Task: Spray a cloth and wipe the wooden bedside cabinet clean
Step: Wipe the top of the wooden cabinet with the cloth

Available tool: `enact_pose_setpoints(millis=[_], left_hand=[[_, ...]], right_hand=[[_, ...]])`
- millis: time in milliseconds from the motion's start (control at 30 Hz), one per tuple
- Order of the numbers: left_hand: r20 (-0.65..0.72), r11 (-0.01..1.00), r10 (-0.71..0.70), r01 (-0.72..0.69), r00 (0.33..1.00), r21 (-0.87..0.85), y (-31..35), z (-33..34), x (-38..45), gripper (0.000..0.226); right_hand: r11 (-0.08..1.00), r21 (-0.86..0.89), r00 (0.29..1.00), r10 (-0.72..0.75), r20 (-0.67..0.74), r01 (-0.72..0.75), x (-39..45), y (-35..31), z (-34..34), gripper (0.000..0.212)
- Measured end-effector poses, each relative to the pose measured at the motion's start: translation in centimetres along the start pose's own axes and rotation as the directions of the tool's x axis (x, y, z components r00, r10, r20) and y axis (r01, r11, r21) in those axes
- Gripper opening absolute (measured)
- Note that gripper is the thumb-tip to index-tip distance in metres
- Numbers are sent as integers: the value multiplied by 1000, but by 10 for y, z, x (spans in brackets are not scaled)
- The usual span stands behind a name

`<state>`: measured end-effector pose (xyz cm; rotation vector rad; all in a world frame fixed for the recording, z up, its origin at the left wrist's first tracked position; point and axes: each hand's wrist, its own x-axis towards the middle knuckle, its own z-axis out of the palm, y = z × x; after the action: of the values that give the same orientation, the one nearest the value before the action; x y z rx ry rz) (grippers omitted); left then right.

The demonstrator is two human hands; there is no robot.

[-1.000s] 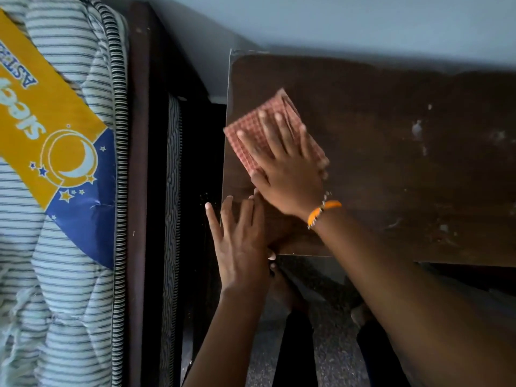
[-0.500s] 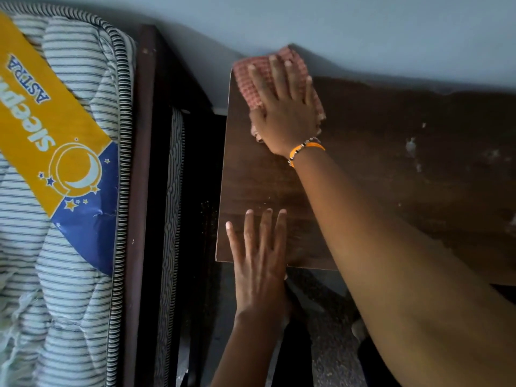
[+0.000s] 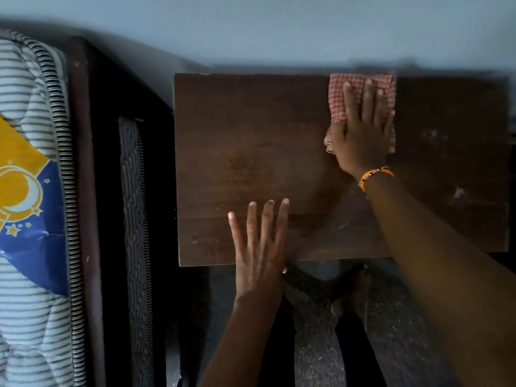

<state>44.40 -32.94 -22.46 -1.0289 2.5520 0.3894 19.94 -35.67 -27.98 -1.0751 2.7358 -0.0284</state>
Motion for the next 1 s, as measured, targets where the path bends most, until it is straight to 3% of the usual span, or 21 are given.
enact_pose_setpoints(millis=[200,367,500,633,733,800,900,1000], left_hand=[[-33,999,17,-16,999,32,-7,1,2,120],[-15,998,-30,31,999,51,-11,8,-11,120],[-54,999,-35,34,998,-21,-9,22,-33,113],[-81,996,-75,71,994,-53,-9,41,-59,96],[-99,986,-139,128,985,-103,-10,54,-74,76],[-98,974,-195,181,976,-138,-10,58,-85,69],[-61,968,-229,221,971,-119,-10,60,-100,74],[-14,973,-204,201,979,-117,-4,59,-106,88]], right_hand=[[999,-4,998,-49,39,49,-78,24,9,68],[1000,9,996,15,90,-16,-140,44,18,66],[998,35,994,52,91,-56,-126,25,16,66],[999,44,996,-15,88,11,-89,-13,14,68],[991,51,987,-127,97,123,-94,-46,16,69],[956,89,950,-289,120,280,-120,-64,23,69],[853,140,847,-518,118,502,-171,-76,33,68],[775,115,765,-632,128,621,-202,-61,40,66]])
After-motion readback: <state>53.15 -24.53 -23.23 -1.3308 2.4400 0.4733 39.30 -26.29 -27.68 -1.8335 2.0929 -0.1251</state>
